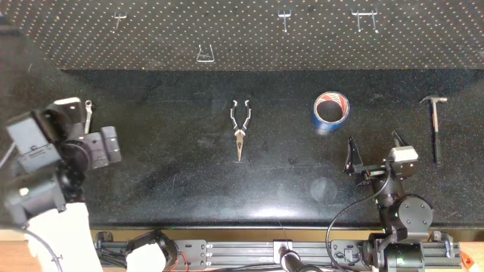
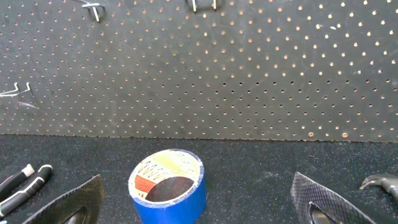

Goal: Place Tools Onto Pegboard

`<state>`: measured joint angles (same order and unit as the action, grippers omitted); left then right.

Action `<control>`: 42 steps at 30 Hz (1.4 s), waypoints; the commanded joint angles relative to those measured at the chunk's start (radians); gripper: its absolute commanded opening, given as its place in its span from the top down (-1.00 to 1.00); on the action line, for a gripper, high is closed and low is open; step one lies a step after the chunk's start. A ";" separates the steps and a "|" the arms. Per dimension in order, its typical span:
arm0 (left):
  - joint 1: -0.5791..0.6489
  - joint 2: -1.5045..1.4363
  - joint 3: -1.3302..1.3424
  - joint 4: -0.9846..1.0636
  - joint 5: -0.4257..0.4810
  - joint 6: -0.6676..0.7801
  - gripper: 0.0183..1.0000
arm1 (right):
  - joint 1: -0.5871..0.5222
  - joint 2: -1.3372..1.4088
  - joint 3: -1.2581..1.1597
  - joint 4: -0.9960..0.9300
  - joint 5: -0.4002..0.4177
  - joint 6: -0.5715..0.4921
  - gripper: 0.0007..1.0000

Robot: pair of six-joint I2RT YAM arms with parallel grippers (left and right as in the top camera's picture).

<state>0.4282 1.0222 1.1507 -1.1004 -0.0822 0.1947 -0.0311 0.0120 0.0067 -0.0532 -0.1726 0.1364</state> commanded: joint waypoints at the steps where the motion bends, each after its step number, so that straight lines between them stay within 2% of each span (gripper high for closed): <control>1: 0.192 0.006 0.086 -0.053 0.059 0.193 -0.99 | -0.003 -0.009 -0.003 -0.006 0.005 -0.014 -0.95; 5: 0.363 0.059 0.086 -0.094 0.192 0.369 -0.99 | -0.003 -0.009 -0.003 -0.006 0.005 -0.014 -0.95; 7: 0.397 0.100 0.086 -0.097 0.243 0.414 -0.99 | -0.003 -0.009 -0.003 -0.006 0.005 -0.014 -0.95; 9: 0.449 0.182 0.086 -0.085 0.344 0.514 -0.99 | -0.003 -0.009 -0.003 -0.006 0.005 -0.014 -0.95; 11: 0.480 0.262 0.085 -0.038 0.376 0.521 -0.99 | -0.003 -0.009 -0.003 -0.006 0.005 -0.014 -0.95; 21: 0.472 0.644 0.085 0.223 0.379 0.521 -0.99 | -0.003 -0.009 -0.003 -0.006 0.005 -0.014 -0.95; 25: 0.381 0.778 0.086 0.257 0.314 0.492 -0.99 | -0.003 -0.009 -0.003 -0.006 0.005 -0.014 -0.95; 42: 0.356 0.882 0.086 0.277 0.179 0.457 -0.99 | -0.003 -0.009 -0.003 -0.006 0.005 -0.014 -0.95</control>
<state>0.7837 1.8851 1.2259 -0.8253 0.1268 0.6636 -0.0311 0.0120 0.0067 -0.0528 -0.1730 0.1364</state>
